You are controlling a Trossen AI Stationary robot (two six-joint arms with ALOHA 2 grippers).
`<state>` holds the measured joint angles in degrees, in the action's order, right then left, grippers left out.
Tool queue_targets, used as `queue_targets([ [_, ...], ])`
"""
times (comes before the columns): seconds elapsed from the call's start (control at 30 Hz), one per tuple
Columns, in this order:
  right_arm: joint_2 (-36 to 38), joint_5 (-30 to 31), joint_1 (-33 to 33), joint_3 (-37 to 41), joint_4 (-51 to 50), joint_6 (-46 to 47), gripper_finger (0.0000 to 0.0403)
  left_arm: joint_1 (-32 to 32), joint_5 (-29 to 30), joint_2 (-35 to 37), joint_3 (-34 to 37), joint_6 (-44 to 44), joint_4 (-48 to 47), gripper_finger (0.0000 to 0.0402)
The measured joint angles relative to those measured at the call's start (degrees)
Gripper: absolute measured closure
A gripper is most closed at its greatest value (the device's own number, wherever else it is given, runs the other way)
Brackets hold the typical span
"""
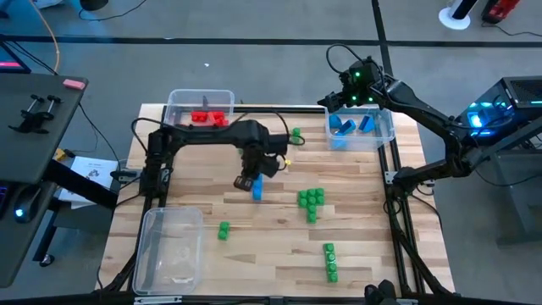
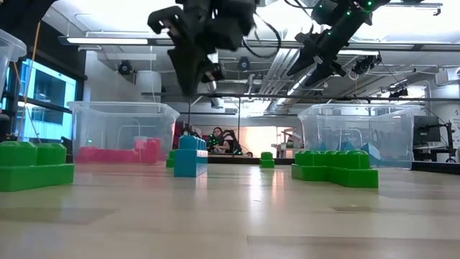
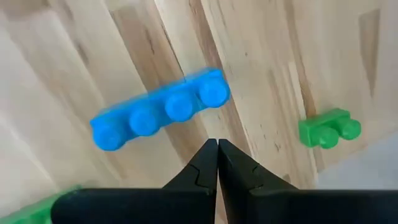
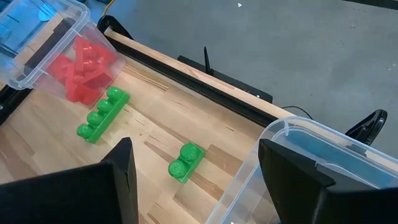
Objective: Sort blocks
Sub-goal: Put the blue game piece into the top right transparent bin
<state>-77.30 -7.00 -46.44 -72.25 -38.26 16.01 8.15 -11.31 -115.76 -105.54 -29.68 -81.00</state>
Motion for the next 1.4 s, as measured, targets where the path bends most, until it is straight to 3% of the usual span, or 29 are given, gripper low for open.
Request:
queue_targets([
  [0.1, 0.0, -0.12, -0.02, -0.02, 0.0, 0.0, 0.0188, 1.21, -0.41, 3.2, 2.03, -1.45, 3.99, 0.0401],
  [0.37, 0.0, -0.11, -0.02, 0.0, 0.0, 0.48, 0.0188, 3.51, -2.64, 9.54, 12.58, -2.02, 26.14, 0.0401],
  [0.63, 0.0, -0.08, 0.96, 0.0, 0.66, 0.92, 0.0188, 4.39, 7.56, 5.56, 19.44, -6.84, 42.51, 0.0401],
  [0.77, 0.0, 0.0, 1.77, 0.0, 1.96, 1.09, 0.0188, 4.74, 9.59, 2.56, 19.54, -6.76, 43.5, 0.0401],
  [1.0, 0.0, -0.01, 3.13, 0.0, 2.56, 1.07, 0.0188, 5.97, 4.37, -0.02, 19.56, -5.16, 36.69, 0.0401],
  [1.4, 0.0, -0.03, 3.37, 0.0, 2.54, 1.55, 0.0188, 8.52, 4.37, -0.01, 19.52, -4.84, 32.42, 0.0401],
])
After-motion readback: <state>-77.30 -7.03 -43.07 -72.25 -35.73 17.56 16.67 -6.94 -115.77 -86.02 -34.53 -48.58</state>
